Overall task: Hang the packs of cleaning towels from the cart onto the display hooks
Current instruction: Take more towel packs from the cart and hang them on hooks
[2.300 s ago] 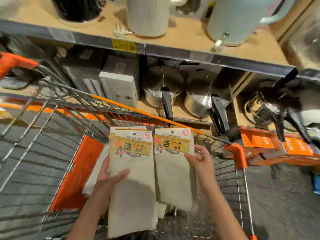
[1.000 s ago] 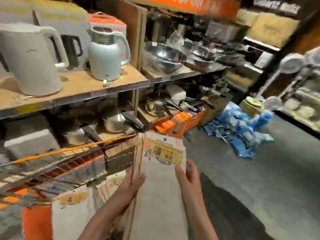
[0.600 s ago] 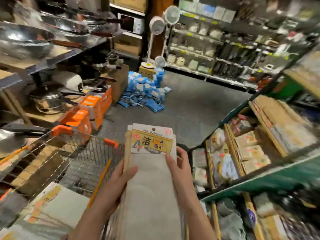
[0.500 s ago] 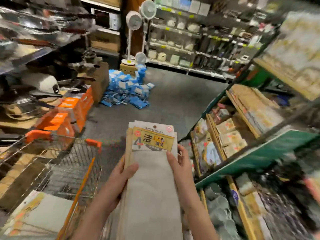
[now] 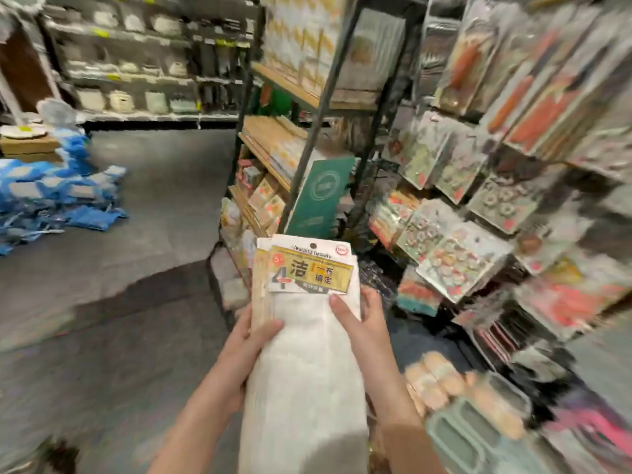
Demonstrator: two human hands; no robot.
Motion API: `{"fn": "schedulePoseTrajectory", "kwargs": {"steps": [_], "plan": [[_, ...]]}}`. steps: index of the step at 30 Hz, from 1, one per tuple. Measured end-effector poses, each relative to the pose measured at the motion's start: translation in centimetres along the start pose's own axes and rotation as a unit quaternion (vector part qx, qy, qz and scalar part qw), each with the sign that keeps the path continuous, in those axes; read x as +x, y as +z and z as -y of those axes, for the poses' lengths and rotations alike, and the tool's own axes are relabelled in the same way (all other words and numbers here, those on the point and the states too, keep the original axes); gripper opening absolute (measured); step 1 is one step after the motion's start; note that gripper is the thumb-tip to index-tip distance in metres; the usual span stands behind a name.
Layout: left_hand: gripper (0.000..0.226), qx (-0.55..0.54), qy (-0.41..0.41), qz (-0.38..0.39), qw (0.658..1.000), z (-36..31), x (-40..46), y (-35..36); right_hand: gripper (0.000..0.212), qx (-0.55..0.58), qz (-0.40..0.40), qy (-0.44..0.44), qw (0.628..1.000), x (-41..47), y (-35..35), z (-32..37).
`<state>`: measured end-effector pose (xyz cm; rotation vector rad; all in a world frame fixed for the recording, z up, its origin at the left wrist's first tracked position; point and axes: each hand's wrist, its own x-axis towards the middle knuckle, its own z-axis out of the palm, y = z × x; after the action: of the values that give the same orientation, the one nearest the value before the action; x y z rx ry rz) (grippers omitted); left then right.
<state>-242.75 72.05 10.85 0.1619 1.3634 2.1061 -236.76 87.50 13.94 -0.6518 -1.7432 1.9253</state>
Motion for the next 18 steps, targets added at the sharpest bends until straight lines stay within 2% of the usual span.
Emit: {"fn": "schedulePoseTrajectory", "kwargs": {"steps": [6,8,10,14,18], "plan": [[0.062,0.009,-0.121,0.101,0.987,8.8,-1.3,12.1,0.028,-0.014,-0.106,-0.011,0.994,-5.7,-15.8,0.9],[0.066,0.014,-0.132,0.105,0.986,10.0,-1.5,13.4,0.029,-0.024,-0.124,0.004,0.992,-6.6,-17.7,0.8],[0.065,0.035,-0.175,0.191,0.965,13.8,-2.8,19.2,0.029,-0.021,-0.21,-0.008,0.977,-9.8,-24.3,1.0],[0.078,0.072,-0.196,0.24,0.948,16.6,-3.8,23.6,0.026,0.021,-0.294,-0.025,0.955,-12.7,-29.2,0.8],[0.067,0.106,-0.204,0.302,0.925,18.5,-4.7,27.3,0.024,0.067,-0.326,-0.044,0.942,-15.6,-32.8,0.4]]}}
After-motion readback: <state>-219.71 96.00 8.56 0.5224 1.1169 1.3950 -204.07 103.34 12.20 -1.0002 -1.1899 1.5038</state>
